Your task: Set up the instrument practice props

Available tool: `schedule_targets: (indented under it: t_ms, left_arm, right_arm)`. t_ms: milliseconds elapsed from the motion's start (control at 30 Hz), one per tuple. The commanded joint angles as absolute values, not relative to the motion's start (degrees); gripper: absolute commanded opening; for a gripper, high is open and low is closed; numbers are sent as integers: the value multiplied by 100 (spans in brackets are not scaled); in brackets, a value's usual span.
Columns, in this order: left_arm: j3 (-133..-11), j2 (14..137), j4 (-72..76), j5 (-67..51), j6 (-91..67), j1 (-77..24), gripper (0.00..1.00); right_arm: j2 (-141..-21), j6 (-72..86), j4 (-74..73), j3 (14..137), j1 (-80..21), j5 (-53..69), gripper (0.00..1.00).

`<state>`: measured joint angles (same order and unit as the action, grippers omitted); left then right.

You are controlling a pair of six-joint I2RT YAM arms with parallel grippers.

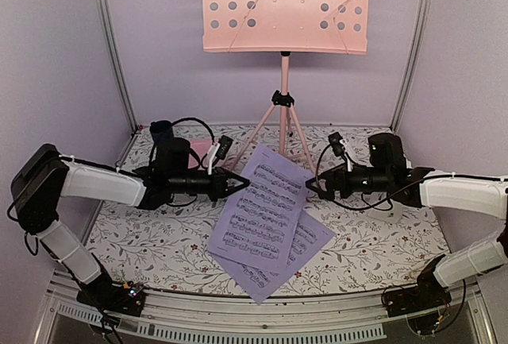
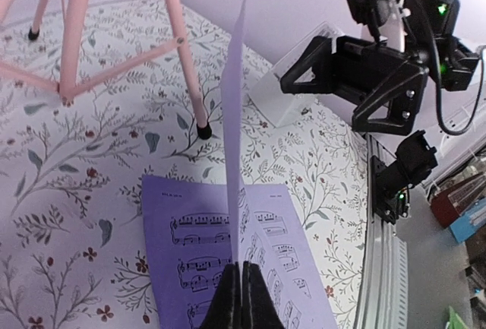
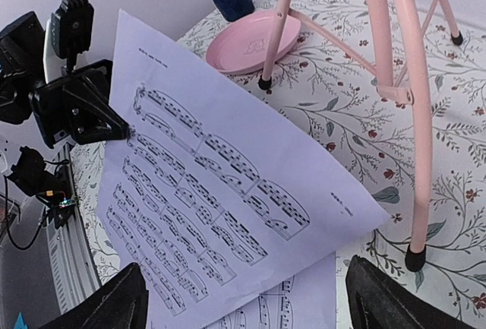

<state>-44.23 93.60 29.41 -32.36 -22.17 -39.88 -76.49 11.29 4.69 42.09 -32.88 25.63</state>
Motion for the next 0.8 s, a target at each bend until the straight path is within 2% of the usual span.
schedule_targets:
  t_ms: [0,100,200,467,600,767]
  left_arm:
    - [-4361,8625,3162,-3128,-1437,-4036,0]
    - [-4368,8177,3180,-3129,-1192,-4038,0]
    - [-4383,7817,3316,-3139,-1097,-4042,0]
    - [-4717,7521,4026,-3617,-1406,-4032,0]
    - [-4904,7579,4298,-3735,-1622,-4025,0]
    - [-4989,7732,4964,-4102,-2108,-3983,0]
  right_arm:
    - [-6871,1386,1434,3635,-3190,2634,96]
    - [-6404,1511,1876,3270,-3173,2426,99]
    - [-6124,1912,2008,3085,-3173,1791,99]
    - [-6029,1191,2280,3306,-3178,3020,99]
    - [-6155,1162,3061,3262,-3181,3584,99]
    - [-6357,1189,3759,3372,-3217,3717,99]
